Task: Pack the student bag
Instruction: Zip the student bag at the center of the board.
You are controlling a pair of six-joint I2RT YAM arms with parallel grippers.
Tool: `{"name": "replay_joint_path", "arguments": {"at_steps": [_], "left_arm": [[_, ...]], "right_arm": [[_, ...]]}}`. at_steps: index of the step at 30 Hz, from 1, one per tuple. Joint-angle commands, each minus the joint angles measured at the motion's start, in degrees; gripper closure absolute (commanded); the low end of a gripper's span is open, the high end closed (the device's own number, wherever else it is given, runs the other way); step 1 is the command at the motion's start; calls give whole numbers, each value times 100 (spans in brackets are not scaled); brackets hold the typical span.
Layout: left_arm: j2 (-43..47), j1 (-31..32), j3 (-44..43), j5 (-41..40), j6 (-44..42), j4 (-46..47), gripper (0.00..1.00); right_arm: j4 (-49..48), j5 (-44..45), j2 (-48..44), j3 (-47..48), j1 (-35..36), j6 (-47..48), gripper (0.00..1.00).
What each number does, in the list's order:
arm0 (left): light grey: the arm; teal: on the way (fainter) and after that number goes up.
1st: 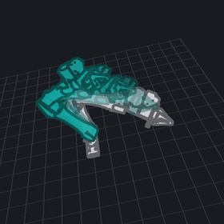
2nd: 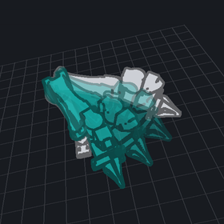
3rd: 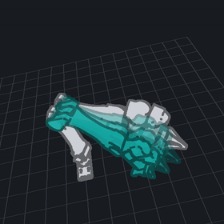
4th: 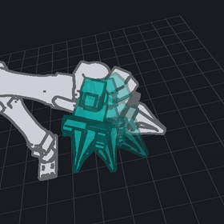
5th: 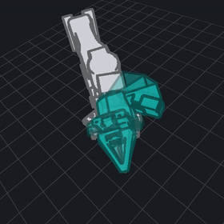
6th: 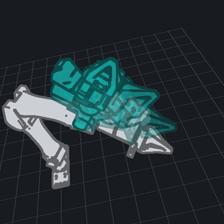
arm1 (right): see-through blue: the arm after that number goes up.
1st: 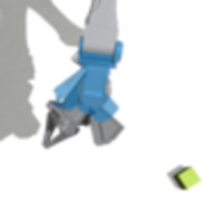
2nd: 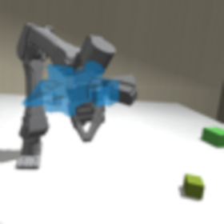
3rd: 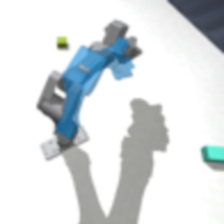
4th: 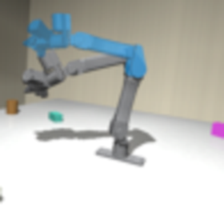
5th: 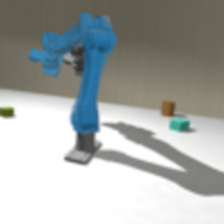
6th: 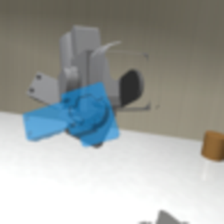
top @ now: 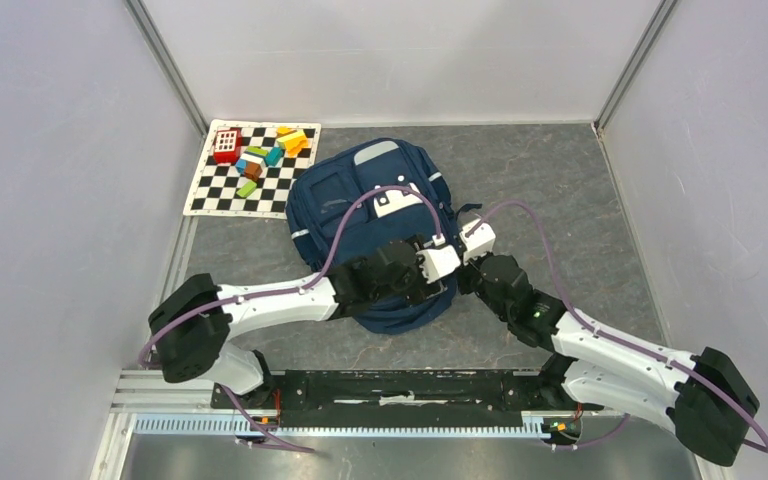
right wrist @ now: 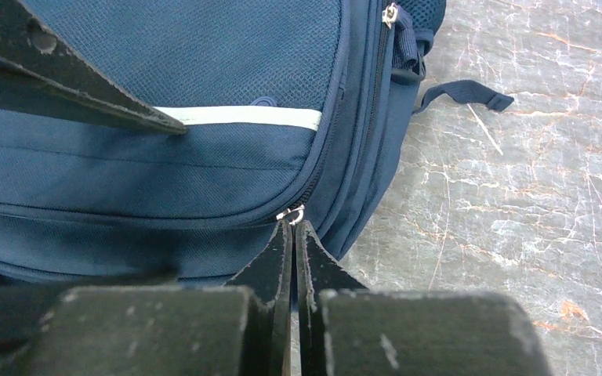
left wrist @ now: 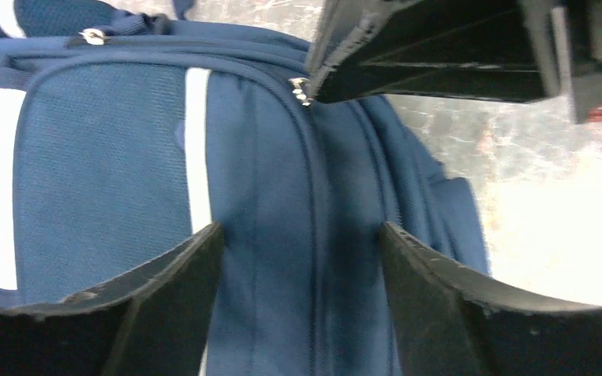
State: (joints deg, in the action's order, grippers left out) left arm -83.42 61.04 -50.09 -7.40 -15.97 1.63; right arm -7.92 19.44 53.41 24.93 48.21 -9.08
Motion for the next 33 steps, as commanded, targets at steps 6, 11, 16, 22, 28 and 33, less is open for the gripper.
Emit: {"name": "replay_joint_path", "arguments": {"at_steps": [6,11,16,22,28,33], "left_arm": [[-286,216,109,-812,-723,988,72],[-115,299,257,-848,-632,817,98],[187,406,293,-825,-512,315,98],[743,438,552,-791,-394,-259,98],[1229,459,596,-579,-222,-1002,98],[1472,506,760,-663,-174,-1388,98]], "right_arm": [[-383,541,-115,-341,-34,-155,100],[-796,915,68,-445,-11,183,100],[-1001,1795,277,-385,18,635,100],[-1113,1927,152,-292,-9,1097,100],[-1185,537,536,84,-218,1498,100],[-1159,-570,942,431,-573,1659,100]]}}
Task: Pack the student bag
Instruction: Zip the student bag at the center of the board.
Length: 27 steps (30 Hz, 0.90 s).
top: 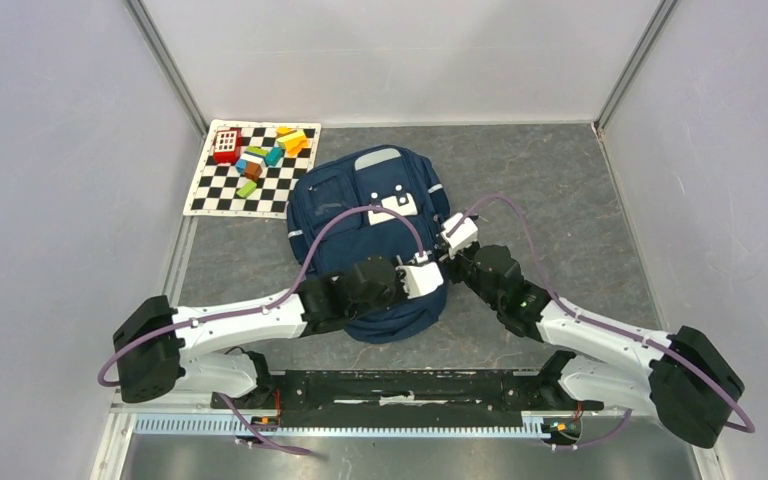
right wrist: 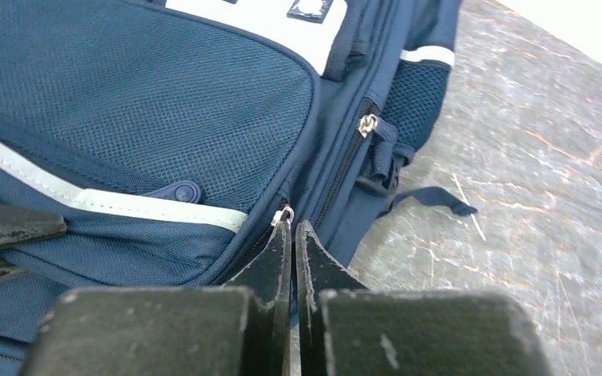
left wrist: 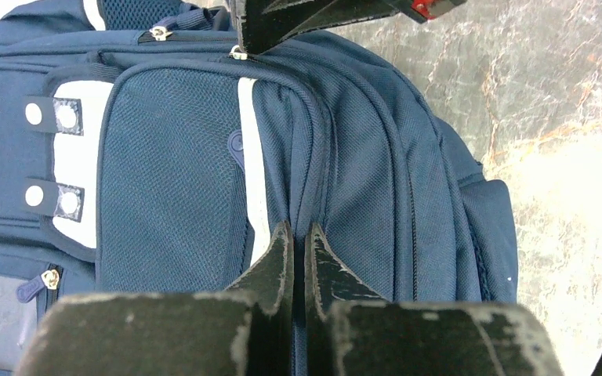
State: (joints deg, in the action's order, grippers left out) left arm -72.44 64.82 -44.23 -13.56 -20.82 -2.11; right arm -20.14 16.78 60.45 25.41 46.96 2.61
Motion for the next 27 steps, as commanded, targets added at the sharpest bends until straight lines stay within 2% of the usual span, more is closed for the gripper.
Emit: {"name": "replay_joint_path", "arguments": {"at_steps": [1,5,12,16,17,18,19,20,21,22,23,24,27], "left_arm": [[439,155,199,-33,309,-1056,98],[570,215,237,15,317,-1178,98],[616,242,274,39,474,-1257,98],[661,242,268,-68,641,-1185,98],[694,244,257,-126,717,-1157,95],[717,239,236,-213,832,-1141,85],[746,239,210,-276,914,-1145,70],[780,236,176,-320,1030,-1158,52],[809,229,148,-343,1148,-1160,27],[859,224,134,-363,1247,-1152,10],[914,218,125,-385,1375,-1131,1],[960,197,140,-378,1465,-1096,0],[1092,54,189,-289,1742,-1001,0]], "right_arm": [[63,-536,324,446,-511,514,100],[68,-1030,734,780,-760,632,100],[-265,-1137,1116,1123,-968,717,100],[-285,-1221,1035,1168,-978,639,100],[-247,-1245,971,1168,-979,590,95],[-188,-1260,901,1160,-978,530,87],[-133,-1289,796,1147,-978,486,74],[-65,-1316,698,1116,-978,418,61],[-18,-1332,546,1064,-978,340,43],[28,-1326,387,1011,-979,277,25],[86,-1294,257,949,-991,197,14],[154,-1254,117,901,-995,135,3],[625,-1114,-164,867,-1139,-76,2]]}}
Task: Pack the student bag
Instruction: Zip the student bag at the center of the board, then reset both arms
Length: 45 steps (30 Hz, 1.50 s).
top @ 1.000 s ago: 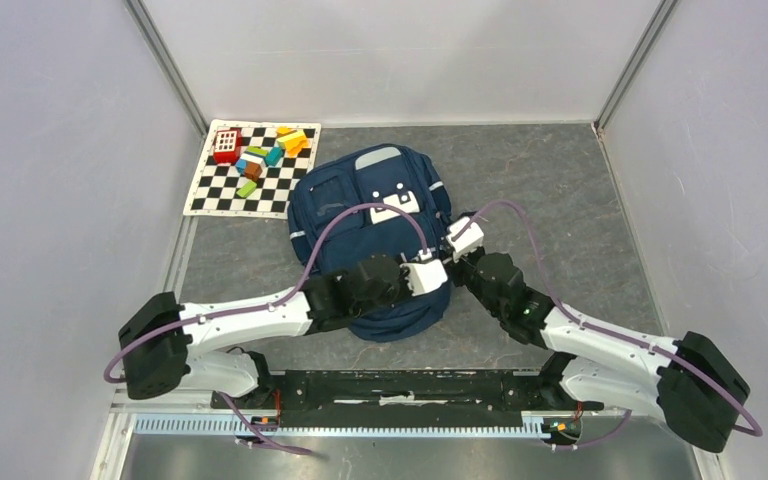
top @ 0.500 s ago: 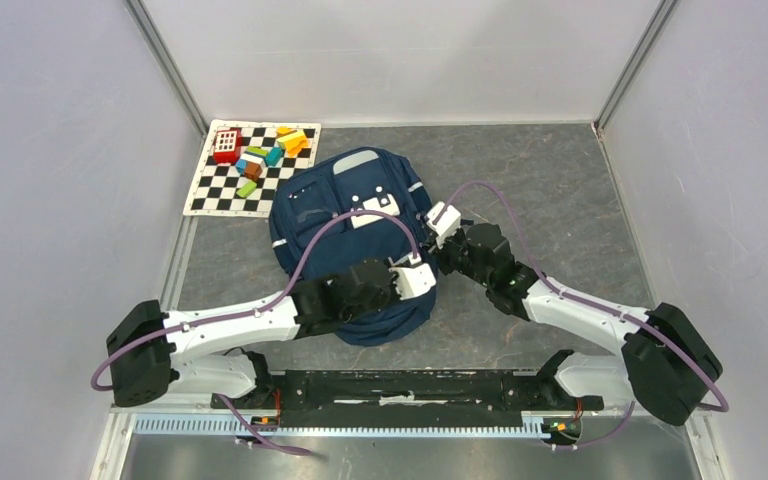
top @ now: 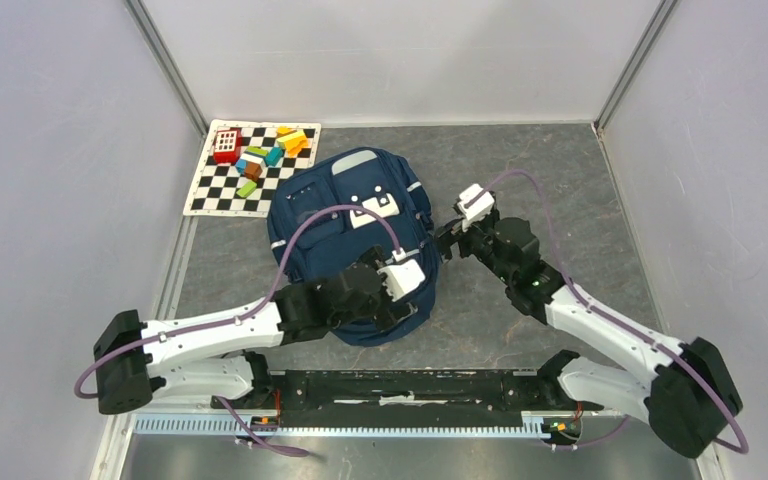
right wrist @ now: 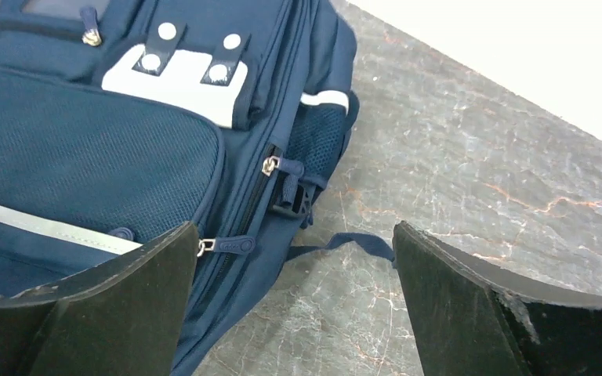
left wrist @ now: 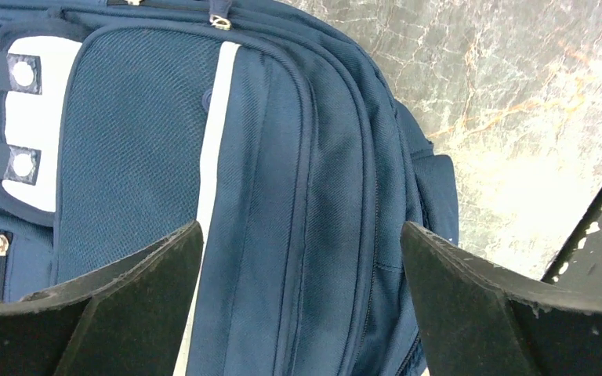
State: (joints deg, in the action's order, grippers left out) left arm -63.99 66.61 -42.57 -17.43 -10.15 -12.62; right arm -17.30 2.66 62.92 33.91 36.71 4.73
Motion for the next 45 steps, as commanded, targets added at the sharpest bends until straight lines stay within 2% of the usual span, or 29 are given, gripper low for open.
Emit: {"name": "replay_joint_path", "arguments": {"at_steps": [1,4,9,12,15,19,23,28,33,45], "left_arm": [[276,-233,7,201,782,42,0],[417,-862,-61,668,1216,41,0],[655,-2465,-207,1333,2092,-75,0],[923,-3194,-293,1206,2571,-240,0],[1365,-3586,-385,586,2867,-486,0],[2107,-3641,-593,-858,2824,-805,0],[2636,-3642,-777,-1460,2353,-1049,0],[2939,-3646,-518,-2099,2343,-1245,0],[3126,-3646,-420,-2071,2396,-1205,0],[3165,-3646,-402,-2031,2426,-1251,0]], "right_arm": [[568,313,-466,34,-208,-369,2],[1166,316,-660,19,-682,-655,2],[2247,199,-1150,-41,-1882,-1091,2],[2764,179,-1619,-105,-2655,-1306,2],[2964,96,-2201,-174,-3236,-1396,2],[2801,190,-2976,-192,-3399,-1301,2],[2190,565,-3910,-660,-3402,-1044,2],[1538,821,-4949,-1466,-3402,-770,2],[1593,907,-5254,-1617,-3405,-673,2],[1576,989,-5190,-1478,-3406,-527,2]]}}
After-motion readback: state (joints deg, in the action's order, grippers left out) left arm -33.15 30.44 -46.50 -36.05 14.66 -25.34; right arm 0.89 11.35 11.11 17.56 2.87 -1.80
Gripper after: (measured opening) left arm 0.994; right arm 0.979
